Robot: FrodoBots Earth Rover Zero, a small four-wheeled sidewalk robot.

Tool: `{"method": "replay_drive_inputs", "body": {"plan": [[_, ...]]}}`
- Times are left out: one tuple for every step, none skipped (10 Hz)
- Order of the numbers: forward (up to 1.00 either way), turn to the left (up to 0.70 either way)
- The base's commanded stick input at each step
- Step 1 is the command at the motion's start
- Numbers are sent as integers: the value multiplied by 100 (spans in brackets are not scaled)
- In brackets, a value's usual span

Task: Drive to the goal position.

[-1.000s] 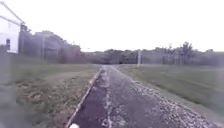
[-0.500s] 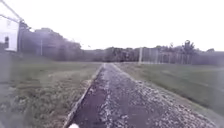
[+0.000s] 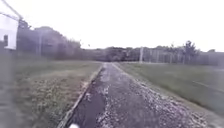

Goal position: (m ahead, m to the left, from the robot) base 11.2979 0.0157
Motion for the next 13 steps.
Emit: {"method": "replay_drive_inputs", "body": {"plan": [[70,0],[70,0],[70,0],[70,0],[70,2],[70,17],[70,32],[70,35],[70,35],[70,0],[70,0],[70,0],[70,0]]}}
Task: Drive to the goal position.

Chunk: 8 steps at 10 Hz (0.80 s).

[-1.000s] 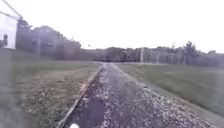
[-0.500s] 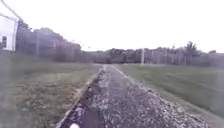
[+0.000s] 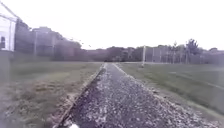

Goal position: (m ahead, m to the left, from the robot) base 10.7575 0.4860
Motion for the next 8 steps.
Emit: {"method": "replay_drive_inputs", "body": {"plan": [[70,0],[70,0],[70,0],[70,0],[70,0],[70,0],[70,0],[70,0]]}}
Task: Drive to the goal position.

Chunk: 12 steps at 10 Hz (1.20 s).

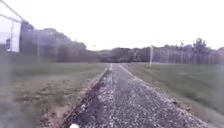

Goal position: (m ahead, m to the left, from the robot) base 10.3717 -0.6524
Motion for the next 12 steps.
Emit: {"method": "replay_drive_inputs", "body": {"plan": [[70,0],[70,0],[70,0],[70,0],[70,0],[70,0],[70,0],[70,0],[70,0],[70,0],[70,0],[70,0]]}}
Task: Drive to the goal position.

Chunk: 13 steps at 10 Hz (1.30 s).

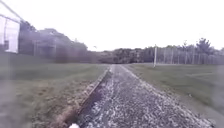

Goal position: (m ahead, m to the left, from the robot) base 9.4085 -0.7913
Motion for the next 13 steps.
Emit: {"method": "replay_drive_inputs", "body": {"plan": [[70,0],[70,0],[70,0],[70,0],[70,0],[70,0],[70,0],[70,0],[70,0],[70,0],[70,0],[70,0],[70,0]]}}
